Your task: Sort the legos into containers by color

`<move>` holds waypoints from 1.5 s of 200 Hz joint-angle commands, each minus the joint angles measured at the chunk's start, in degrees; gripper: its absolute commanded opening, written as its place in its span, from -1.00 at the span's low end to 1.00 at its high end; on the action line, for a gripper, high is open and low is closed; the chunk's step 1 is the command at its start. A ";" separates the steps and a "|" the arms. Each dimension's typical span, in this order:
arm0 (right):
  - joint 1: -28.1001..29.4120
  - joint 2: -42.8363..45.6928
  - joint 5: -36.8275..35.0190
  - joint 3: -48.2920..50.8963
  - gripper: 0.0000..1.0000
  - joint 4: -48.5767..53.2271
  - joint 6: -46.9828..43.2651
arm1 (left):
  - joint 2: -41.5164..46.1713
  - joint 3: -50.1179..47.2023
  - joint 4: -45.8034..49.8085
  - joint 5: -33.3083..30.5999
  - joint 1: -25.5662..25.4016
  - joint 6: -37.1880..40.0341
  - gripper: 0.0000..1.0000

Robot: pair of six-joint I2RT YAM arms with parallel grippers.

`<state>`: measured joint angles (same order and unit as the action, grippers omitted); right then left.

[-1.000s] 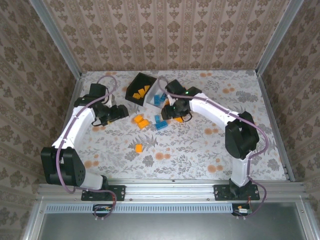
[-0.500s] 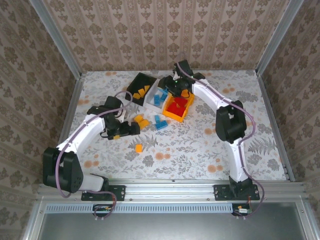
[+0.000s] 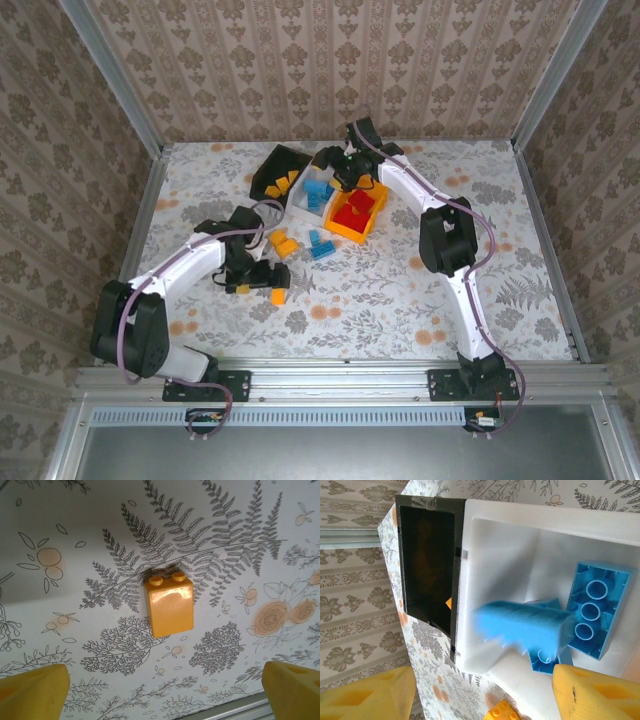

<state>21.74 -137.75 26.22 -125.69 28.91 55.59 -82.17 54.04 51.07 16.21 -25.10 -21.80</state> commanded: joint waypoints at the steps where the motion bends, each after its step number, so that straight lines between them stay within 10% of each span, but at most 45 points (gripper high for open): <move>1: -0.29 -0.94 1.96 -1.52 0.48 1.48 0.26 | -1.50 -0.63 0.24 -0.22 -0.46 -0.41 1.00; 201: -0.77 22.85 1.09 28.72 0.49 -0.88 -7.41 | -17.82 4.01 -3.29 -4.06 -8.64 0.04 0.00; 300: -0.38 33.37 -1.70 43.39 0.50 0.19 -10.95 | -16.01 15.96 3.95 -4.90 -3.03 4.84 -0.33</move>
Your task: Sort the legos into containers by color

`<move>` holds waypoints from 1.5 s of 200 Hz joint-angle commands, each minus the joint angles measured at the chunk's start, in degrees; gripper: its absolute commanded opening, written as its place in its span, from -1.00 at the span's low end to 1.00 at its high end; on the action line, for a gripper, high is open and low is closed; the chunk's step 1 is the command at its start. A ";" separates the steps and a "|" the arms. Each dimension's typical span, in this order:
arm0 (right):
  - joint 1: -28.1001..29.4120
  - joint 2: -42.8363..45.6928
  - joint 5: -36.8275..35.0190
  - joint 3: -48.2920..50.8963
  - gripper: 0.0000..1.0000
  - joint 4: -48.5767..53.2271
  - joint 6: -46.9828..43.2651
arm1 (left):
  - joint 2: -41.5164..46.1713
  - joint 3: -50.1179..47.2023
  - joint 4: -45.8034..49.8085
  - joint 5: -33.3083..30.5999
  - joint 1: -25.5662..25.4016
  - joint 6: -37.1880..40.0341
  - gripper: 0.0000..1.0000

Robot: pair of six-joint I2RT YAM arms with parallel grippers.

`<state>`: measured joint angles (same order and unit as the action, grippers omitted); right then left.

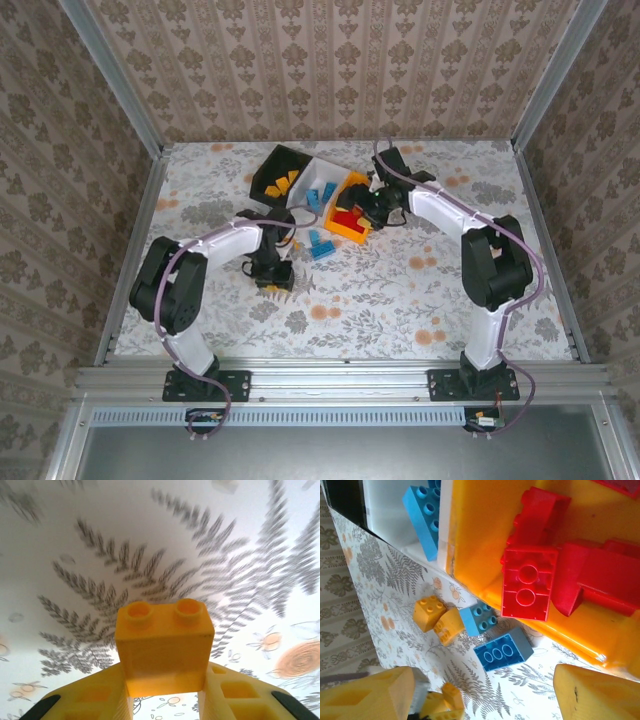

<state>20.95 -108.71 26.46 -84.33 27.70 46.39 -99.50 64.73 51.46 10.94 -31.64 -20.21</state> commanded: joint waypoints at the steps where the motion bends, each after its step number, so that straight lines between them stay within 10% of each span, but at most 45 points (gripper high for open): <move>1: 0.41 4.44 -1.98 2.10 0.50 1.39 -1.74 | 1.37 5.51 3.64 0.34 3.64 3.33 -0.33; 57: 0.61 11.76 -4.07 11.03 0.50 0.11 -0.37 | -7.55 33.47 9.21 -0.14 15.50 7.14 -0.31; 138: 4.76 28.53 -15.15 22.06 0.51 5.78 -1.10 | -30.21 64.32 5.74 10.30 20.01 -0.87 -0.30; 245: 8.99 43.91 -25.76 29.21 0.51 11.32 4.71 | -42.44 72.44 1.40 20.73 22.98 -8.66 -0.26; 300: 10.59 44.48 -27.20 30.42 0.52 11.24 7.19 | -43.23 72.60 0.60 21.83 23.30 -9.94 0.16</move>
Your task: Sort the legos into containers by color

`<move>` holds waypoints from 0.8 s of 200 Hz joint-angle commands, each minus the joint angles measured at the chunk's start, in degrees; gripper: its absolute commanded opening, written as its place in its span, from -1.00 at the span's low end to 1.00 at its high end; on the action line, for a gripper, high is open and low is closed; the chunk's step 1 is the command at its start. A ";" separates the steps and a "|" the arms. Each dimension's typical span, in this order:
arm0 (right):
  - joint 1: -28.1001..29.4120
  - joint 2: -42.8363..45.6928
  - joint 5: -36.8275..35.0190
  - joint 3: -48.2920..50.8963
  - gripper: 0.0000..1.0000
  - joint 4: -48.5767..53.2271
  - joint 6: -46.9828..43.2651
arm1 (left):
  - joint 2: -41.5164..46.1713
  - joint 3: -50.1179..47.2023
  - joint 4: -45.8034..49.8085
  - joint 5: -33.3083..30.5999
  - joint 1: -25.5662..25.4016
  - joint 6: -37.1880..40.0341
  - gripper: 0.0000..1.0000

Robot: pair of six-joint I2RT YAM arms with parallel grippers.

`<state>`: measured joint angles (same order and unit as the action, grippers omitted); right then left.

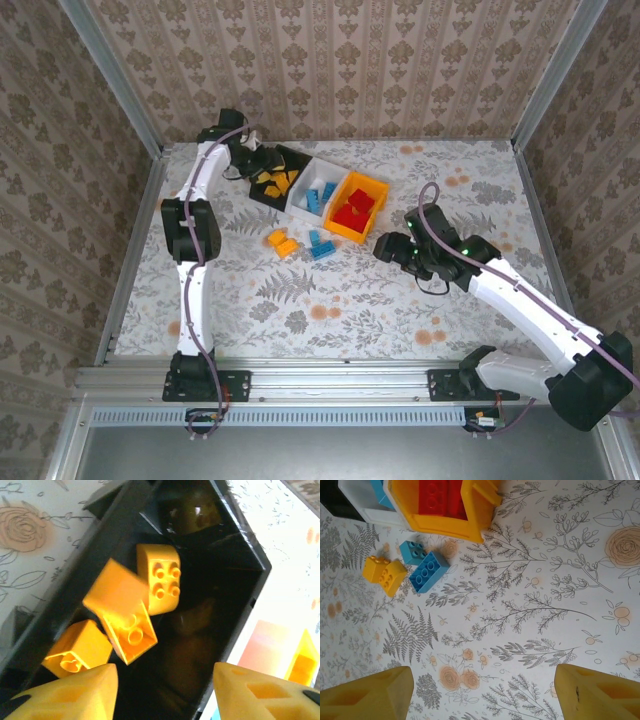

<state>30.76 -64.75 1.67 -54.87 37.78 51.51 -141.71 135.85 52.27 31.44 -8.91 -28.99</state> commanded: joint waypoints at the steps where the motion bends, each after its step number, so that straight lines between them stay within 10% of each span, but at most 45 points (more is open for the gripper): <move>1: 0.78 0.52 -2.44 0.93 0.52 1.16 2.13 | -1.02 1.46 -0.23 1.29 0.61 -1.15 0.16; 160: 1.99 -8.42 1.21 -3.35 0.52 -4.33 -1.60 | 7.66 -3.17 4.22 -2.97 -0.02 3.10 0.27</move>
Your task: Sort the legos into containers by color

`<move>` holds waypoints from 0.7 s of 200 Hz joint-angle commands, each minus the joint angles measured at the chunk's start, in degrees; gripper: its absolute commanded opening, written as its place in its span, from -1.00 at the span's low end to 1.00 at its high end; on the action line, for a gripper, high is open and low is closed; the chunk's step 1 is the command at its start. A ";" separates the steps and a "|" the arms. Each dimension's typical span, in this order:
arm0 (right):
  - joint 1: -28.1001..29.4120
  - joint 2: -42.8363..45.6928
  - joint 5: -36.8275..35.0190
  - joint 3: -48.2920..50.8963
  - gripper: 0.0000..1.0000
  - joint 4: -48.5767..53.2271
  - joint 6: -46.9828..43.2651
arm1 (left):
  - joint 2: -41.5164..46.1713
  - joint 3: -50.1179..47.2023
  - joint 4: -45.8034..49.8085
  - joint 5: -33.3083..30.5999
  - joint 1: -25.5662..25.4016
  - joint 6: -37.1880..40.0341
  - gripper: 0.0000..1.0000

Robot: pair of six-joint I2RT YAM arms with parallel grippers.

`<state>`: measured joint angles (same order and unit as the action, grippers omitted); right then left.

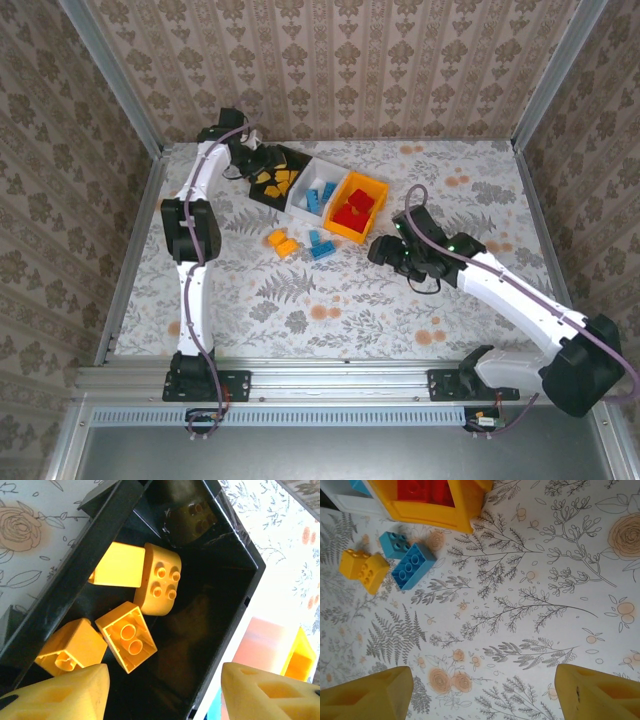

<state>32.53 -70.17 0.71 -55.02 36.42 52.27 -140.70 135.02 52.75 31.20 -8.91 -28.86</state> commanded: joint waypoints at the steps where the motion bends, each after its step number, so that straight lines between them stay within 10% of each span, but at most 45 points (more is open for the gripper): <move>1: 0.23 -3.19 2.31 -3.31 0.52 -3.04 -2.49 | 6.93 -2.59 3.79 -2.86 -0.08 3.08 0.27; 98: 1.83 -26.20 14.59 -19.07 0.52 -6.06 -9.52 | 40.41 -46.82 1.97 -18.33 -4.23 15.36 0.49; 140: 2.97 -30.46 16.54 -23.73 0.52 -3.39 -11.48 | 41.31 -54.47 0.47 -20.45 -9.27 12.49 0.50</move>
<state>34.89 -99.61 14.59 -75.96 30.35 43.20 -97.91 82.06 54.39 13.56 -15.66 -16.25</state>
